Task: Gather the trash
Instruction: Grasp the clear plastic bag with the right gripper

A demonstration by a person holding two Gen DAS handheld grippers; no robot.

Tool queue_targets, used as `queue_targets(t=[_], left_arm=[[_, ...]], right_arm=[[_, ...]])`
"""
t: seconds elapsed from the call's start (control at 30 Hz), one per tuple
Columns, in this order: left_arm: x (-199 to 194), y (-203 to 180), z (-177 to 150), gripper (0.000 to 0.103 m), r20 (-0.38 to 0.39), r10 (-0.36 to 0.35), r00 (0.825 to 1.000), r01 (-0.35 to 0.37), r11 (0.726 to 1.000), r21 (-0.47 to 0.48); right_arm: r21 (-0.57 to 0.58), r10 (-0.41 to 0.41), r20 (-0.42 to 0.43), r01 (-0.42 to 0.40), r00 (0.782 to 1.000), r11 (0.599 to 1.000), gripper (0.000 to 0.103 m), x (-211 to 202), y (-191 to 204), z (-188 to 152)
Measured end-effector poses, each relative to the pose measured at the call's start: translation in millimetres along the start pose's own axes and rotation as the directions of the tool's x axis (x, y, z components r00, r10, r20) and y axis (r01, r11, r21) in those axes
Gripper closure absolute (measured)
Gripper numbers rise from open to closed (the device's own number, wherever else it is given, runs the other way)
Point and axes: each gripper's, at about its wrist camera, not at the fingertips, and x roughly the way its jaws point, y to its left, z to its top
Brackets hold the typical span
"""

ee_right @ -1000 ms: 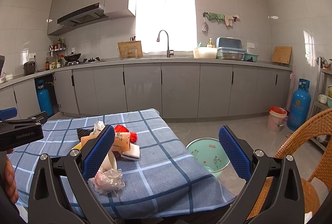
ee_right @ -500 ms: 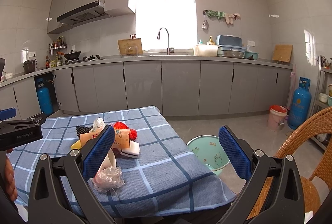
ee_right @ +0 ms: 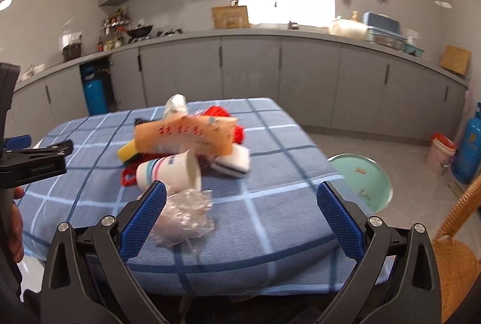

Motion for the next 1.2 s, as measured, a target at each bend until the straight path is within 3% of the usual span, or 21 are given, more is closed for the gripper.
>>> queue_targets(t=[0.13,0.3,0.37,0.4,0.47,0.57,0.77,0.93,1.2], left_arm=[[11,2,-4,0.004,-0.029,-0.01,1.0,0.01,1.0,-0.011],[13,4,-4,0.004,-0.027,-0.027,0.999,0.026,0.999,-0.03],[14,4,-3,0.004,-0.025,-0.041,0.999,0.04,0.998,-0.038],[14,3,-3,0.004,-0.026,-0.051,0.998,0.05,0.998,-0.04],[14,-1,-1,0.004,-0.022,-0.076,0.997,0.075,0.996,-0.039],[13,-10,1,0.004,-0.011,-0.098,0.995,0.098,0.995,-0.022],[10,-25,3,0.004,0.001,-0.132,0.991,0.132,0.991,0.009],[10,-42,1,0.004,-0.014,-0.164,0.986,0.165,0.986,0.032],[14,-79,11,0.004,-0.07,-0.249,0.966,0.251,0.968,0.008]], right_arm=[[-0.079,0.025,-0.017,-0.026,1.0,0.997,0.005,16,24,0],[-0.117,0.057,-0.101,-0.069,0.993,0.991,0.009,41,34,-6],[-0.108,0.095,-0.141,-0.11,0.985,0.988,0.032,47,33,-9],[-0.102,0.113,-0.157,-0.13,0.981,0.986,0.037,49,34,-10],[-0.099,0.143,-0.183,-0.163,0.973,0.982,0.069,51,35,-12],[-0.102,0.169,-0.18,-0.189,0.969,0.977,0.084,45,35,-13],[-0.094,0.154,-0.141,-0.168,0.978,0.981,0.09,30,25,-13],[-0.063,0.097,-0.14,-0.107,0.985,0.992,0.09,22,4,-16],[0.028,0.008,-0.127,-0.004,0.992,1.0,0.091,13,-41,-21]])
